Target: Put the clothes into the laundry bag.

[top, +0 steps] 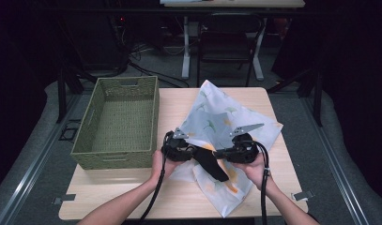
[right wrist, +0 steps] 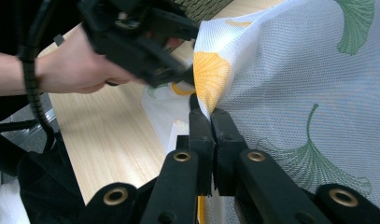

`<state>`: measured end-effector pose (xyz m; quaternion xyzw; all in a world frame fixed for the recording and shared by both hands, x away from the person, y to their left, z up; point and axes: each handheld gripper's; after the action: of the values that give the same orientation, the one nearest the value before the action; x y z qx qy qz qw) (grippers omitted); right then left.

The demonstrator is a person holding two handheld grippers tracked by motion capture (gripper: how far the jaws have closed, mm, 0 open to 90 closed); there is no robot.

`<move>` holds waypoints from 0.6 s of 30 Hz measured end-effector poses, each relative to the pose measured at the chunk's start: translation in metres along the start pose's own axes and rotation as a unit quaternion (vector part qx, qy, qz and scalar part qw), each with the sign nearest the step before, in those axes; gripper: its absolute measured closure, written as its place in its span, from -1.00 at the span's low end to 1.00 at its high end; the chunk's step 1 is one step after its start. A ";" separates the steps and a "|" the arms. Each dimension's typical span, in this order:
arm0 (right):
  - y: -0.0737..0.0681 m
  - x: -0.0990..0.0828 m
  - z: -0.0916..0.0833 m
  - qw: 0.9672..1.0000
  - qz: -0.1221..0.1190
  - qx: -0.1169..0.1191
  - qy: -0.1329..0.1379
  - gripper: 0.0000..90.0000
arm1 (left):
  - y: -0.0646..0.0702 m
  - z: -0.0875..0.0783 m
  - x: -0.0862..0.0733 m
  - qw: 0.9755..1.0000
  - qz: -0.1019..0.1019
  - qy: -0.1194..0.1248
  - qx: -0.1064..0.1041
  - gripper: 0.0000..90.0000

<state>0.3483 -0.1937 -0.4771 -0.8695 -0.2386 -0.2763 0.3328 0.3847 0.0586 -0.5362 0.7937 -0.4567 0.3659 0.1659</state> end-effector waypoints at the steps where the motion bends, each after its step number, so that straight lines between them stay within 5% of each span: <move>1: 0.000 0.000 0.000 1.000 0.001 -0.001 0.000 0.97 | 0.003 -0.003 0.001 1.000 0.004 0.002 0.000 -0.04; 8: -0.001 0.000 -0.001 1.000 -0.001 -0.006 0.004 0.97 | 0.017 -0.020 0.002 1.000 0.009 0.020 -0.009 -0.24; 11: 0.000 0.000 -0.001 1.000 -0.001 -0.008 0.004 0.97 | 0.031 -0.023 0.005 0.999 0.031 0.023 -0.015 -0.35; 14: 0.000 0.001 -0.001 1.000 -0.001 -0.008 0.004 0.97 | 0.049 -0.010 0.007 0.999 0.043 0.019 -0.028 -0.47; 18: -0.001 0.000 -0.001 1.000 0.000 -0.009 0.005 0.97 | 0.055 0.008 0.006 0.999 0.035 0.011 -0.026 -0.60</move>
<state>0.3478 -0.1939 -0.4761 -0.8709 -0.2345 -0.2830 0.3263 0.3429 0.0214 -0.5412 0.7687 -0.4912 0.3686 0.1788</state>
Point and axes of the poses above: each handheld gripper's, and its own axes: z roughly forward along the jaws, x roughly out of its top, y roughly to its right, and after that the axes turned 13 degrees about z, right-handed
